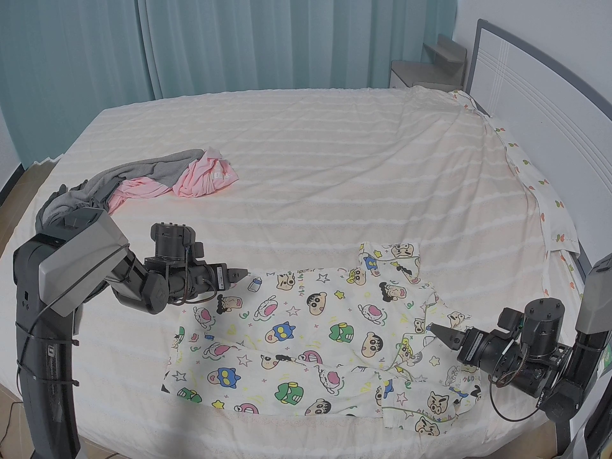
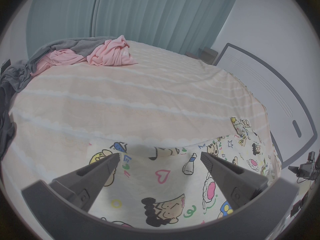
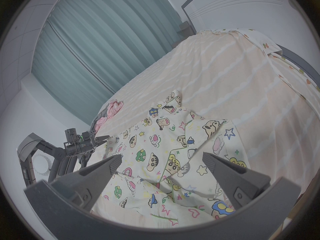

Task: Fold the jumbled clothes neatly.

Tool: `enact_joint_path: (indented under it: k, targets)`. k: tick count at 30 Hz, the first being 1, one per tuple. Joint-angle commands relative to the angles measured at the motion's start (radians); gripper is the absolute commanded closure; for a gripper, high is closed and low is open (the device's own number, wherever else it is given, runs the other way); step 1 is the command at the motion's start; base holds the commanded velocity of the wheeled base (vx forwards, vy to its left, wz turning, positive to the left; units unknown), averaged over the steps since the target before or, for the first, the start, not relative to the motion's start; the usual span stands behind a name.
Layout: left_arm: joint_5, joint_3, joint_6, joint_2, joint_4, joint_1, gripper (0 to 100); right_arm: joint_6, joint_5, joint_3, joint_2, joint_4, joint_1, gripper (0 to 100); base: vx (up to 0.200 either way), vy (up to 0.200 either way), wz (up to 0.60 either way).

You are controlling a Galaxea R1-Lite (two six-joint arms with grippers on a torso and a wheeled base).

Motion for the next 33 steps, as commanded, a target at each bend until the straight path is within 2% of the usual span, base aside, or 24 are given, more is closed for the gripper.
enact_joint_path:
  k: [1, 11, 12, 18, 21, 23, 25, 27, 28, 33]
  targets:
    - [-0.001, -0.009, 0.0, 0.027, -0.001, -0.007, 0, 0.001, 0.0, 0.0, 0.003, -0.013, 0.001, 0, 0.0, 0.0, 0.0]
    - [0.006, -0.046, 0.001, 0.062, 0.0, -0.01, 0, 0.003, 0.005, -0.03, 0.017, -0.013, -0.012, 0, 0.0, 0.0, 0.0]
    - [0.006, -0.046, 0.001, 0.062, 0.0, -0.01, 100, 0.003, 0.005, -0.03, 0.017, -0.013, -0.012, 0, 0.0, 0.0, 0.0]
    - [0.01, -0.046, -0.002, 0.062, -0.01, -0.009, 100, -0.049, 0.028, -0.161, 0.101, 0.01, -0.072, 0, 0.0, 0.0, 0.0]
    - [0.035, -0.038, -0.002, 0.06, -0.046, -0.006, 100, -0.106, 0.062, -0.28, 0.173, 0.09, -0.127, 0, 0.0, 0.0, 0.0]
    - [0.075, -0.032, -0.006, 0.059, -0.079, -0.006, 100, -0.118, 0.082, -0.395, 0.198, 0.171, -0.167, 0, 0.0, 0.0, 0.0]
    - [0.101, -0.023, -0.006, 0.057, -0.107, -0.004, 100, -0.121, 0.088, -0.53, 0.21, 0.312, -0.199, 0, 0.0, 0.0, 0.0]
    - [0.101, -0.023, -0.006, 0.057, -0.107, -0.004, 100, -0.121, 0.088, -0.53, 0.21, 0.312, -0.199, 0, 0.0, 0.0, 0.0]
    - [0.122, 0.003, -0.008, 0.048, -0.152, -0.006, 100, -0.123, 0.091, -0.754, 0.242, 0.559, -0.24, 0, 0.0, 0.0, 0.0]
    - [0.157, 0.029, -0.008, 0.031, -0.188, -0.007, 100, -0.138, 0.106, -0.983, 0.346, 0.671, -0.253, 0, 0.0, 0.0, 0.0]
